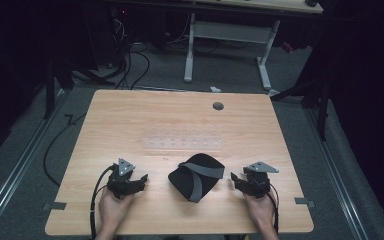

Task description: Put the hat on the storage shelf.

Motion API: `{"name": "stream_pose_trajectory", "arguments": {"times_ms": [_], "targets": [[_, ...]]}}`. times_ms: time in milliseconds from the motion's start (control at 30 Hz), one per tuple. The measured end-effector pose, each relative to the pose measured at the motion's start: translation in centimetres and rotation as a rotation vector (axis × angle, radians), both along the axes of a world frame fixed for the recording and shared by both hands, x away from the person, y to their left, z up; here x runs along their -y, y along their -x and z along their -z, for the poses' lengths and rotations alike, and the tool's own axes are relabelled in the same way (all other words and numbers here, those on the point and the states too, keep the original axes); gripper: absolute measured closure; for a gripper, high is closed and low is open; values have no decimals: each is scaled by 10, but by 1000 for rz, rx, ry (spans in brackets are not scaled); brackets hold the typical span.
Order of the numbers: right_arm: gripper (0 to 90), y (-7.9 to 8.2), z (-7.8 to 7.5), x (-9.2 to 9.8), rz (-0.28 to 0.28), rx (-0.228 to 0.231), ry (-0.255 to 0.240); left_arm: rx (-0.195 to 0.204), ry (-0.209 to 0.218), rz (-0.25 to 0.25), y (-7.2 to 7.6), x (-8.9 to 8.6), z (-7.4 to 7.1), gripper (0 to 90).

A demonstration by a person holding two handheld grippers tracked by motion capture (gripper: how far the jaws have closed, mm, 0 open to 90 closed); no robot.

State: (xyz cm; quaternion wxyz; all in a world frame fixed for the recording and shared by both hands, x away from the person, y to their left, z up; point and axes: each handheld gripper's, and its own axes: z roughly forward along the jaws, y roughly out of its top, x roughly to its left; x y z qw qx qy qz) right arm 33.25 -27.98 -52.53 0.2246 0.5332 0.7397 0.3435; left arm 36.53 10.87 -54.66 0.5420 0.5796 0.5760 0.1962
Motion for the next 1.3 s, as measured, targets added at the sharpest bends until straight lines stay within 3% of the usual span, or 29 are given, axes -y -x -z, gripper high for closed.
{"name": "stream_pose_trajectory", "arguments": {"times_ms": [367, 733, 1300], "targets": [[454, 14, -11, 5, -32, 6, -49, 0, 0, -1, 0, 0, 0, 320], [439, 28, -25, -9, -136, 51, -114, 0, -1, 0, 0, 0, 0, 319], [410, 17, -27, -32, -198, 42, -147, -1, -1, 1, 0, 0, 0, 319]]}}
